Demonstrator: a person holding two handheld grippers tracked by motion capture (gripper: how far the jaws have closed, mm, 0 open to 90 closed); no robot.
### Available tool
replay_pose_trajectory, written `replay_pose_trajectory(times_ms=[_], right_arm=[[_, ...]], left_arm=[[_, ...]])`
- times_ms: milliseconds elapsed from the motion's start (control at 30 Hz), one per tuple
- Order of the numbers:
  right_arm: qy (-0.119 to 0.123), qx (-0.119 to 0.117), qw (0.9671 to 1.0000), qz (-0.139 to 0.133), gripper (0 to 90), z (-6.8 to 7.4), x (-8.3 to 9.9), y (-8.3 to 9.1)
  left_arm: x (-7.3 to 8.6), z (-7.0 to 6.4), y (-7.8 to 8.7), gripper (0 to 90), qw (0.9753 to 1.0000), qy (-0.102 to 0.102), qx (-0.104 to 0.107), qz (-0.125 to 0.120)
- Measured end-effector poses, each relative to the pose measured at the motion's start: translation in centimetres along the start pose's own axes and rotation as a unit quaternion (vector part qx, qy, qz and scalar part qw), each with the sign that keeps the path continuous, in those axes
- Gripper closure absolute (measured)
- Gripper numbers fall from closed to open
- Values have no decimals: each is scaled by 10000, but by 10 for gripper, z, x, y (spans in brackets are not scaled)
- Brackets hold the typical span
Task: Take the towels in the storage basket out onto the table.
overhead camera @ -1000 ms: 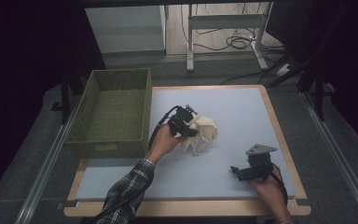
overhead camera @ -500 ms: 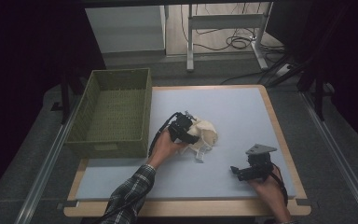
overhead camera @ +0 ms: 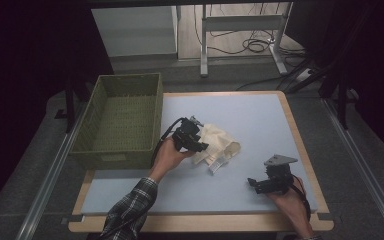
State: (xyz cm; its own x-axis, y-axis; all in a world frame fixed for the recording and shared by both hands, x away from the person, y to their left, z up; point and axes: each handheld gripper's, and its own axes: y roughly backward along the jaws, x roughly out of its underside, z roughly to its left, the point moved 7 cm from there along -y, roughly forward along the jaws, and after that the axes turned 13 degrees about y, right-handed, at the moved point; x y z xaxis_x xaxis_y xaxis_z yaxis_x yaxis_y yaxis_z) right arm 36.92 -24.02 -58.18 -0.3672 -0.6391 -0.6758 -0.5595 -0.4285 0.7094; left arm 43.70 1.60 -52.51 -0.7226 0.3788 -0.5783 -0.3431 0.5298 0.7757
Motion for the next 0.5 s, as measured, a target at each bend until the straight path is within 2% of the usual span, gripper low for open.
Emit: replay_pose_trajectory(times_ms=[67,167,200,233,367,400,433,500], right_arm=[[10,-17,10000,-68,208,1,-1,5],[60,-85,9999,-43,356,2,-2,9],[63,-216,9997,-67,443,4,-5,9],[63,-216,9997,-67,443,4,-5,9],[-28,-615,9978,-241,593,10,-18,6],[-28,-615,9978,-241,593,10,-18,6],[-31,-770,9966,-297,607,13,-26,3],[-19,-832,9960,-318,608,14,-31,2]], left_arm=[[4,-2,3,493,10000,-8,5,5],[13,-5,9,461,10000,-27,-5,25],[20,-6,10,434,10000,-35,-37,27],[20,-6,10,425,10000,-35,-37,27],[36,-9,8,400,10000,-36,-9,25],[36,-9,8,393,10000,-36,-9,25],[39,-10,6,388,10000,-36,-11,9],[43,-11,2,387,10000,-46,-40,2]])
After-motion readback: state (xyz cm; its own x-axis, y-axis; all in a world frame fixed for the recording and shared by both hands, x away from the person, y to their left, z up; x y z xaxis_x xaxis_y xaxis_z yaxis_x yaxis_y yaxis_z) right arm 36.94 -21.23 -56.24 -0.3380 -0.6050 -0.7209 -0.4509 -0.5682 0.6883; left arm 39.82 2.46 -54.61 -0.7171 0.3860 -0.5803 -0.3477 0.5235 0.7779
